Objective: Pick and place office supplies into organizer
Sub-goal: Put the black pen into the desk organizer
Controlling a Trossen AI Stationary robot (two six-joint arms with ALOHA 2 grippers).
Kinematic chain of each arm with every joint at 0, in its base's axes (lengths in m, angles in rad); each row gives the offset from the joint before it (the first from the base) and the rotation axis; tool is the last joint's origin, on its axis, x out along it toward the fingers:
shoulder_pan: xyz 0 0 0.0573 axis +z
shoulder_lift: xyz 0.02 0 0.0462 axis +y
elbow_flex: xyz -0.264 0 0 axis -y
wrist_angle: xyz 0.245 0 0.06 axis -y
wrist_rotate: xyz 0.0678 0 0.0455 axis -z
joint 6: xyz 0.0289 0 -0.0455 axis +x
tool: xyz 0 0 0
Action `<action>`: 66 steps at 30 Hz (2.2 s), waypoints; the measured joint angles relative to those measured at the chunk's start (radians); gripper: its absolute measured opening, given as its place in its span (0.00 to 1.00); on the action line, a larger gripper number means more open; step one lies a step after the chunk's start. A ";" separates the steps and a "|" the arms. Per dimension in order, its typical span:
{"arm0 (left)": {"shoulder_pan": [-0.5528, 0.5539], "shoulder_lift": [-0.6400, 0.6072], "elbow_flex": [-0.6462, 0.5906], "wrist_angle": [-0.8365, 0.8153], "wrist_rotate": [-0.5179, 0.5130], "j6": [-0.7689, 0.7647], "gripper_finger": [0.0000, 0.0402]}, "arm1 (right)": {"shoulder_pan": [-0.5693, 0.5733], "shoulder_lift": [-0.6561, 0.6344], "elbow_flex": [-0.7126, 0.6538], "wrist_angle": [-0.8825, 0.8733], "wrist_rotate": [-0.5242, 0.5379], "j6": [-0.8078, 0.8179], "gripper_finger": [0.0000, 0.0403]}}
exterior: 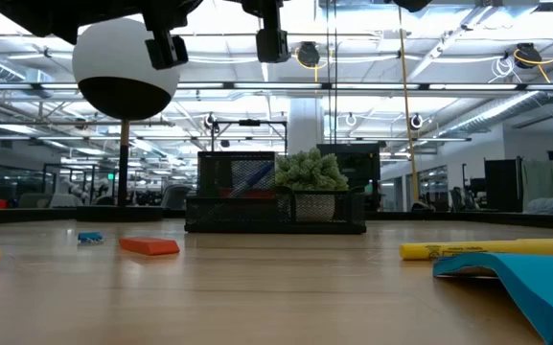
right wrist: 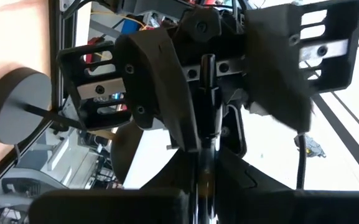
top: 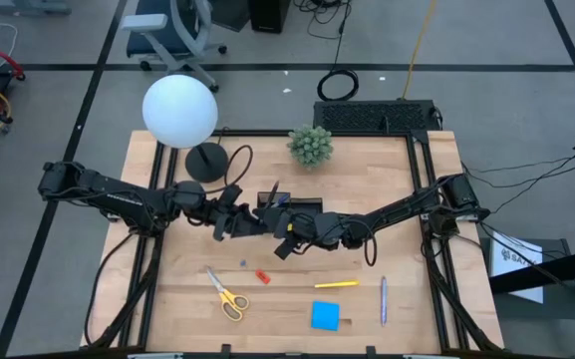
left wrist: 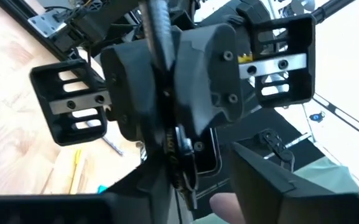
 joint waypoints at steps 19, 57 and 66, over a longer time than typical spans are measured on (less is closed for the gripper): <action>0.019 -0.132 0.002 -0.137 0.028 0.232 0.61 | 0.012 -0.035 -0.001 0.034 0.118 0.226 0.05; 0.001 -0.327 0.000 -0.226 -0.364 0.917 0.61 | -0.248 -0.251 -0.526 0.469 -0.444 1.789 0.05; -0.006 -0.293 0.000 -0.237 -0.395 0.924 0.61 | -0.286 -0.127 -0.477 0.492 -0.469 1.831 0.05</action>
